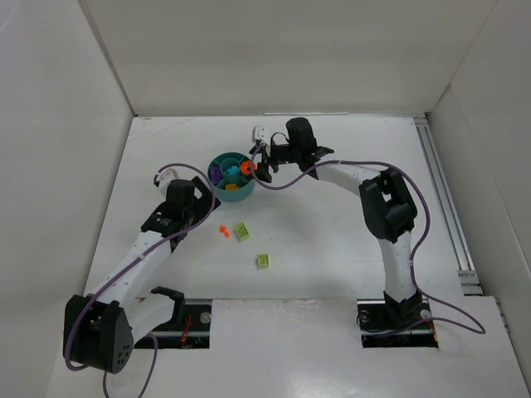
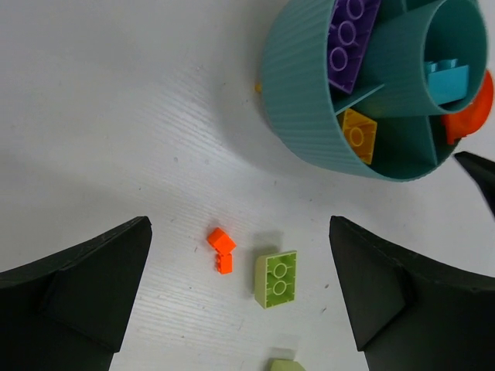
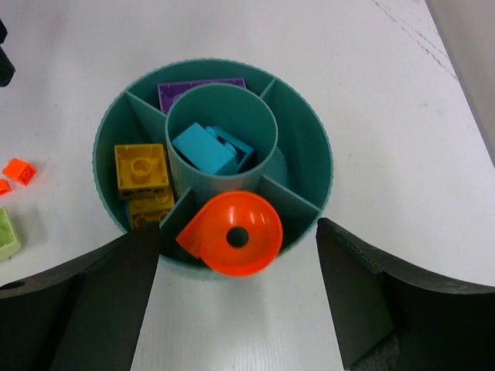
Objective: Sort the legos into containers by color
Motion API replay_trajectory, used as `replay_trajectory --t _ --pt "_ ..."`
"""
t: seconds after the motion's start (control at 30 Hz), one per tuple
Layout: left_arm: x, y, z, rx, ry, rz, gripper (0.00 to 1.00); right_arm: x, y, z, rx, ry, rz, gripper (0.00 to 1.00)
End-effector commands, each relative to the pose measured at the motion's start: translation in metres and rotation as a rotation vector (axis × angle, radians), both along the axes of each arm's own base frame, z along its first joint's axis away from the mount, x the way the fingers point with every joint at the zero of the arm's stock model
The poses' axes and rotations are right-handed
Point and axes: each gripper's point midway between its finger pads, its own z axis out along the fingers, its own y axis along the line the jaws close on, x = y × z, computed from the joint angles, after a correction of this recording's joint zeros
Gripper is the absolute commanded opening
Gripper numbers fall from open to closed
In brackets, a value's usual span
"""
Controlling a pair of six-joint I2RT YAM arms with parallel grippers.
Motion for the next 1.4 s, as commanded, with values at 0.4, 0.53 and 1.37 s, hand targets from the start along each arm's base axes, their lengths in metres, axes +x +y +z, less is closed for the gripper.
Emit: replay_trajectory --t 0.4,0.53,1.37 --pt "-0.003 -0.015 -0.03 0.007 0.068 -0.06 0.93 0.022 -0.03 0.052 -0.093 -0.109 -0.336 0.65" --pt "-0.004 -0.012 -0.026 0.018 0.057 -0.045 0.93 0.034 -0.036 0.037 -0.175 -0.116 -0.461 0.59" --pt "-0.006 -0.009 -0.029 0.026 0.061 -0.038 0.91 0.023 -0.004 0.004 -0.167 0.084 -0.558 0.34"
